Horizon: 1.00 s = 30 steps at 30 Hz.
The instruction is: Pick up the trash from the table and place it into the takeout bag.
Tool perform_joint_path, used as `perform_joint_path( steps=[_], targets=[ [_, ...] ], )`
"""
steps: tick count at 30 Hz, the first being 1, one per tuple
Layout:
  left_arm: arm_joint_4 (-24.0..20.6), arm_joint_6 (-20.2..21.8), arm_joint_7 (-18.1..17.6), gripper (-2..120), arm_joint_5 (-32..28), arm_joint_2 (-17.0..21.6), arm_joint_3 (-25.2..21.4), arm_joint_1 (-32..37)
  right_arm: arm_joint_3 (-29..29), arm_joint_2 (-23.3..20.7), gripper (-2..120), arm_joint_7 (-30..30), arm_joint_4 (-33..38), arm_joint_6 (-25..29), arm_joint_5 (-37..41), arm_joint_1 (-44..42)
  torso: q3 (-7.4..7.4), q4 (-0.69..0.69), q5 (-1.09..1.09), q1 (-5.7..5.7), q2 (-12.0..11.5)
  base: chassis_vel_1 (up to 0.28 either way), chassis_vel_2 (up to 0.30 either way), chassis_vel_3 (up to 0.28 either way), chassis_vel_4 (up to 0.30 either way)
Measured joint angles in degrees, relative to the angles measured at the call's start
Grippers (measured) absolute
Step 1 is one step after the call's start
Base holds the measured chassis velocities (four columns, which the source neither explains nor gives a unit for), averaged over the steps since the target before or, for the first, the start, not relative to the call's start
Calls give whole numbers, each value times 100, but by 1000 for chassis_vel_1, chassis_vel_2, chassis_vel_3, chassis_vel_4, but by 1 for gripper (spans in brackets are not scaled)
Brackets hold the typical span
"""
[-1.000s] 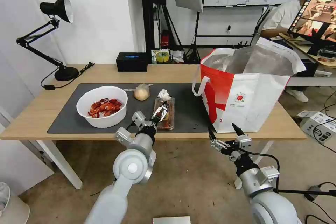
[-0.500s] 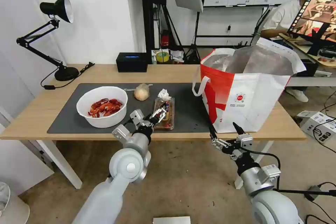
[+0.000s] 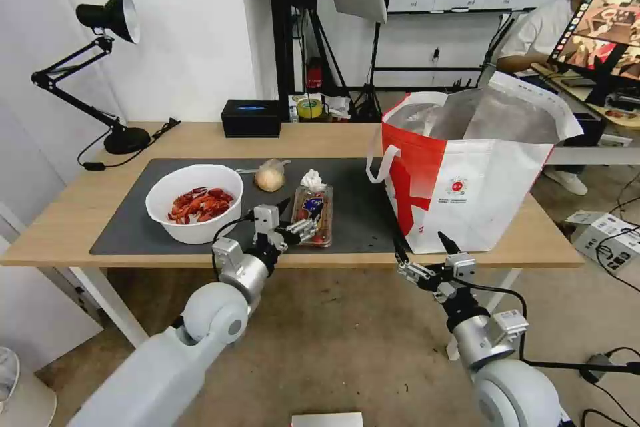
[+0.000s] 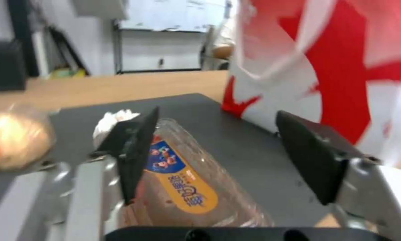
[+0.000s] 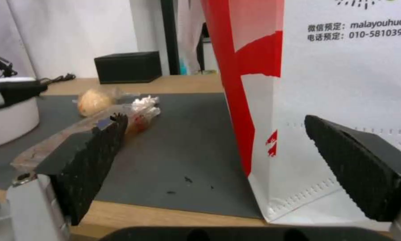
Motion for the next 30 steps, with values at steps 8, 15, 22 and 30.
perform_joint_path(
  steps=[8, 15, 22, 30],
  targets=[
    [245, 121, 447, 38, 395, 313, 13, -114, -28, -37, 100, 6, -14, -106, 356, 135, 0, 0, 0, 0, 0, 0, 0, 0, 0],
    [379, 327, 660, 13, 394, 672, 70, -319, -84, -64, 100, 13, -59, -156, 437, 264, 0, 0, 0, 0, 0, 0, 0, 0, 0],
    [443, 346, 736, 0, 200, 777, 258, -537, -174, -58, 100, 14, -144, -169, 537, 348, 0, 0, 0, 0, 0, 0, 0, 0, 0],
    [632, 338, 762, 0, 132, 725, 579, -785, -315, -133, 100, 25, -259, -292, 1039, 549, 0, -1, 0, 0, 0, 0, 0, 0, 0]
  ],
)
